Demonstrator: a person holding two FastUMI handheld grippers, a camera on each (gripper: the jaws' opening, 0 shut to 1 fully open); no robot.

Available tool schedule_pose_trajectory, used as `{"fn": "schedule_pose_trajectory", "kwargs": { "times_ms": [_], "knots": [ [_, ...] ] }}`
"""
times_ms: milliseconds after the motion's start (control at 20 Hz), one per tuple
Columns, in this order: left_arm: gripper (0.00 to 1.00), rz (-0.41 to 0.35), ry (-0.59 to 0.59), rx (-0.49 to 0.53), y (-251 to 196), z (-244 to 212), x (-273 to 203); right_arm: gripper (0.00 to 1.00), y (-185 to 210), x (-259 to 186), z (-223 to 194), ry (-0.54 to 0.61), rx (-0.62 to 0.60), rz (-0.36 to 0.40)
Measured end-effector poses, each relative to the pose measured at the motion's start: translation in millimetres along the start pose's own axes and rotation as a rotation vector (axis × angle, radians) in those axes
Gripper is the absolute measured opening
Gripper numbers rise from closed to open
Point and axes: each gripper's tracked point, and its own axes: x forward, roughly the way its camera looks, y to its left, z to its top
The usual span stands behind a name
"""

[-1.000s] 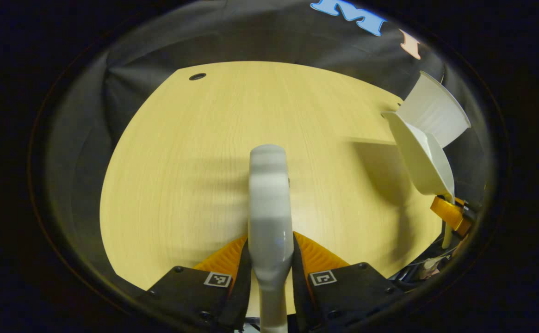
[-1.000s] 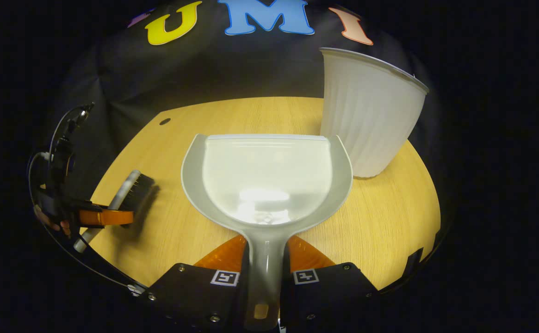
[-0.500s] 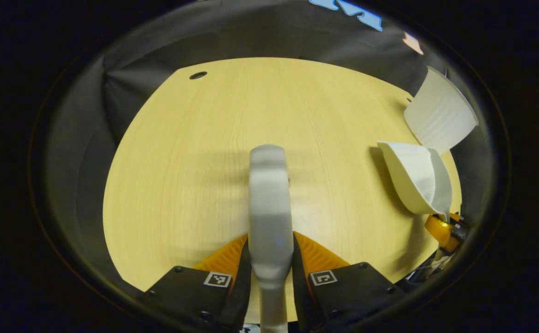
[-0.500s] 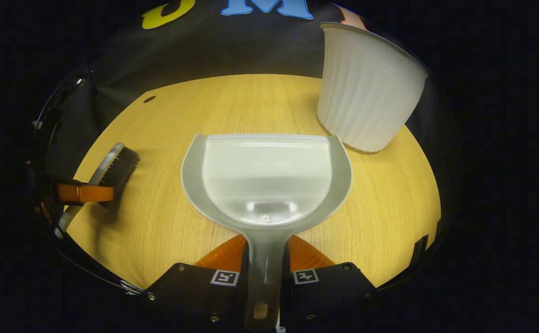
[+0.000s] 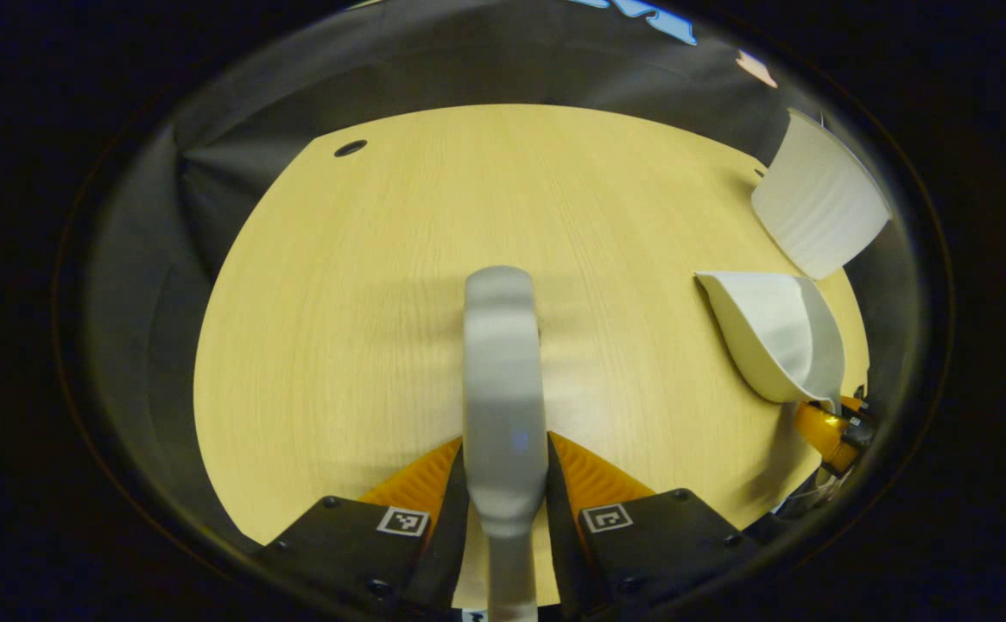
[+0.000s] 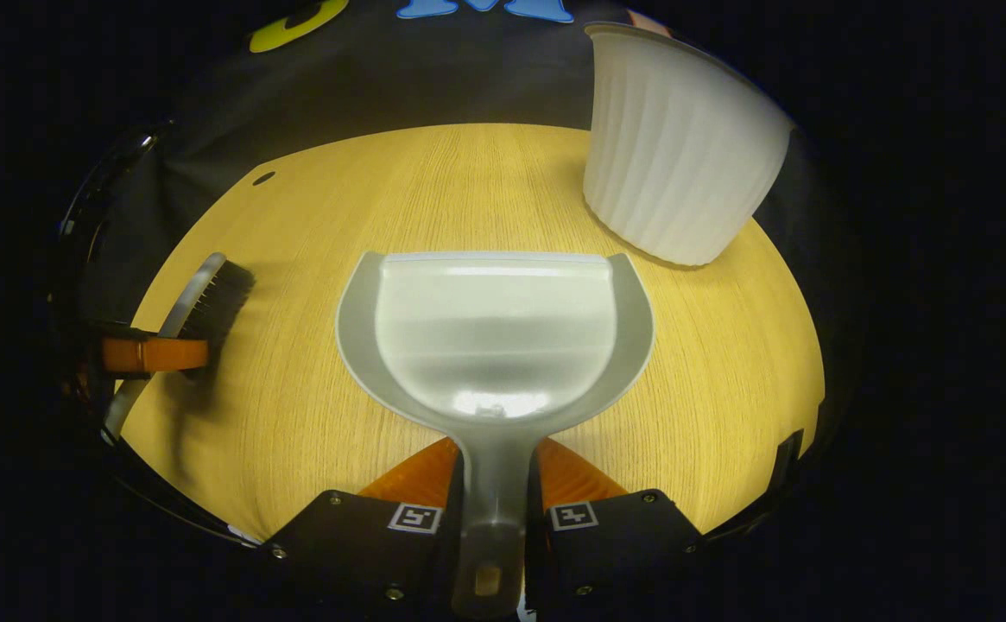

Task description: Pick up the small broom and dustpan from the desktop, sweep the trash into the dustpan with the broom, and then empty the trash into the garbage bin.

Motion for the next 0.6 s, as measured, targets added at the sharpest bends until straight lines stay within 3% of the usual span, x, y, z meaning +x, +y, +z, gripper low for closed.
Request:
{"fn": "schedule_pose_trajectory", "kwargs": {
  "times_ms": [50, 150, 200, 550, 600],
  "knots": [
    [0.48, 0.003, 0.001, -0.005, 1, -2, -3, 0.32, 0, 0, 1, 0.001, 0.000, 0.002],
    [0.49, 0.006, 0.003, -0.013, 3, -3, -3, 0.33, 0, -1, 2, 0.009, -0.002, 0.006],
    [0.55, 0.008, 0.000, -0.014, 6, -2, -4, 0.33, 0, -2, 2, 0.013, 0.001, 0.009],
    [0.55, 0.004, -0.019, -0.026, 1, -3, -15, 0.37, 0, -2, 7, 0.018, 0.006, 0.030],
    [0.63, 0.003, -0.023, -0.032, 2, -5, -17, 0.38, -2, -2, 9, 0.012, 0.002, 0.027]
  ]
}}
